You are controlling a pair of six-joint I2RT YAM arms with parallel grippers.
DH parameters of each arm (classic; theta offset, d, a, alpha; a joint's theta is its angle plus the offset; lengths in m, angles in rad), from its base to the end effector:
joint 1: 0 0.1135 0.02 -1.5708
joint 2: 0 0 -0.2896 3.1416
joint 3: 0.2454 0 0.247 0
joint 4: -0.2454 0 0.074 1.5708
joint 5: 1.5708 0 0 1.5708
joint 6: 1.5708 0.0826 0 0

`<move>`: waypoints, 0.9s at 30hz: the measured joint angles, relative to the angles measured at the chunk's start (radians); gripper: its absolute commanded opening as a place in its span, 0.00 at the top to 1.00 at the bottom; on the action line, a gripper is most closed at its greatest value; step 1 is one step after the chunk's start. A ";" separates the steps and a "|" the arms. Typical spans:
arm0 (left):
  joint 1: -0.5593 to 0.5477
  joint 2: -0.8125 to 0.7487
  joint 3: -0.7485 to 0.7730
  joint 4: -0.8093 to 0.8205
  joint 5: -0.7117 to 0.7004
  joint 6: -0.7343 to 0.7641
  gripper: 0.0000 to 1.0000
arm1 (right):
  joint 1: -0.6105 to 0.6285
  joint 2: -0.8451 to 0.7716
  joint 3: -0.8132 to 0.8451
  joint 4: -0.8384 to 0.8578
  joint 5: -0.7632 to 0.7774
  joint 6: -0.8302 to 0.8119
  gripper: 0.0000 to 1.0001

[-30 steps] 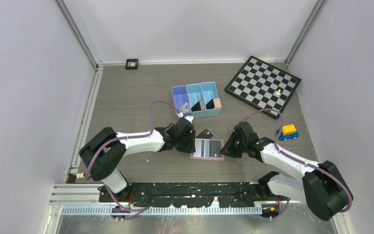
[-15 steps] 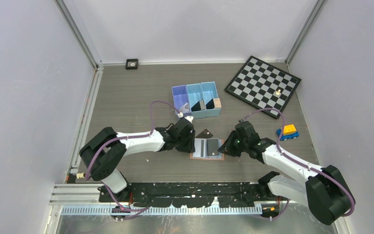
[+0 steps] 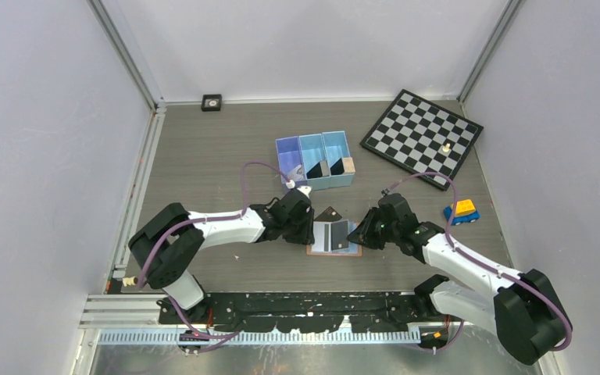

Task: Put the credit cards into the card holder
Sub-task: Insert the credit card into the card holder.

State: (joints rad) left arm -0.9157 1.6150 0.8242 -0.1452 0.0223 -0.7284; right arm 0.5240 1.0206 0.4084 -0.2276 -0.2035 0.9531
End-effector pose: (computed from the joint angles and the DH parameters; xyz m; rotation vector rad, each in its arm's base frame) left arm 0.2037 -0.2682 0.1486 0.2574 2.6364 -0.6576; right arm 0.1670 0.1158 0.1565 0.4541 2.5606 0.8657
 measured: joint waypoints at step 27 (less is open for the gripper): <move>0.003 -0.017 -0.016 0.012 0.004 0.000 0.59 | 0.168 0.154 0.122 0.042 0.042 -0.036 0.73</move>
State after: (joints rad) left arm -0.9131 1.5978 0.8078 -0.1329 0.0265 -0.7288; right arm 0.6922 1.1751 0.5301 -0.1852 -0.1616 0.9169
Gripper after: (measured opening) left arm 0.377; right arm 0.259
